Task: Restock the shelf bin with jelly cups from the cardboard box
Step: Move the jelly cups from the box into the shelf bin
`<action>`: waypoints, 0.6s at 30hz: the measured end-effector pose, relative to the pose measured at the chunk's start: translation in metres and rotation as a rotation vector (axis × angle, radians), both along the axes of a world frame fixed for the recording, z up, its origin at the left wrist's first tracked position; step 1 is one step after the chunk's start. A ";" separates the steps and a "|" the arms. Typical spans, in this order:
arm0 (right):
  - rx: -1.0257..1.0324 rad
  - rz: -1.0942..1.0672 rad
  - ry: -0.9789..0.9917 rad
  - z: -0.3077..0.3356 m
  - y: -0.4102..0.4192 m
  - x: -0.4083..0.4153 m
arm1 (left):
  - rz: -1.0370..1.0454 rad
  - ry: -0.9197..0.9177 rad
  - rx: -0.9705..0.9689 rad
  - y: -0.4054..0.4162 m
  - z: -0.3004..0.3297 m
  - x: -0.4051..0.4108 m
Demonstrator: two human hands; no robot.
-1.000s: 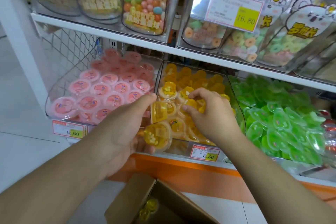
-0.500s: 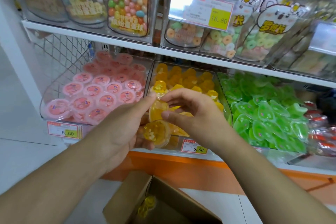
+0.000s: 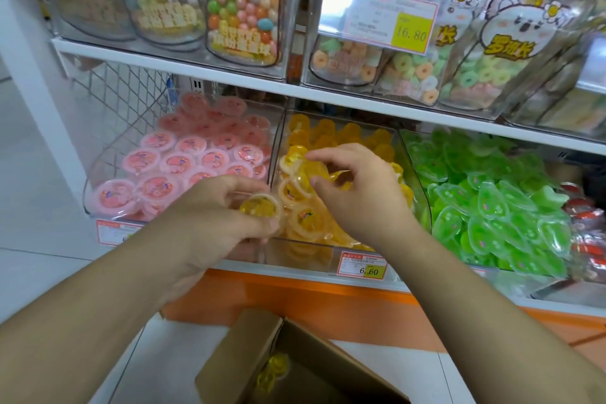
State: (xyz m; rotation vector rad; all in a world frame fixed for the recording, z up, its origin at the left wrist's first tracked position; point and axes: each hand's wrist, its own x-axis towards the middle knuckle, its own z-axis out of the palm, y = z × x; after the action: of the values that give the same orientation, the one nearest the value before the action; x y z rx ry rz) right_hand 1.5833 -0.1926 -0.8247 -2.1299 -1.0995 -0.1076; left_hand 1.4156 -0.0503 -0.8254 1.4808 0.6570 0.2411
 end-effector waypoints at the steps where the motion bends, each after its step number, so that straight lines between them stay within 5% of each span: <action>1: -0.053 0.008 -0.055 -0.002 0.004 0.000 | 0.008 0.005 0.021 0.000 0.000 -0.001; 18: -0.193 0.017 -0.192 -0.015 0.024 -0.009 | 0.086 -0.014 0.019 0.002 -0.003 0.000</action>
State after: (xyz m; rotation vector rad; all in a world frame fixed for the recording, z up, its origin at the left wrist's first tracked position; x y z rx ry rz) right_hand 1.5747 -0.1681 -0.8399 -2.3187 -1.2835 -0.2095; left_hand 1.4153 -0.0487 -0.8282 1.4697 0.7098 0.3251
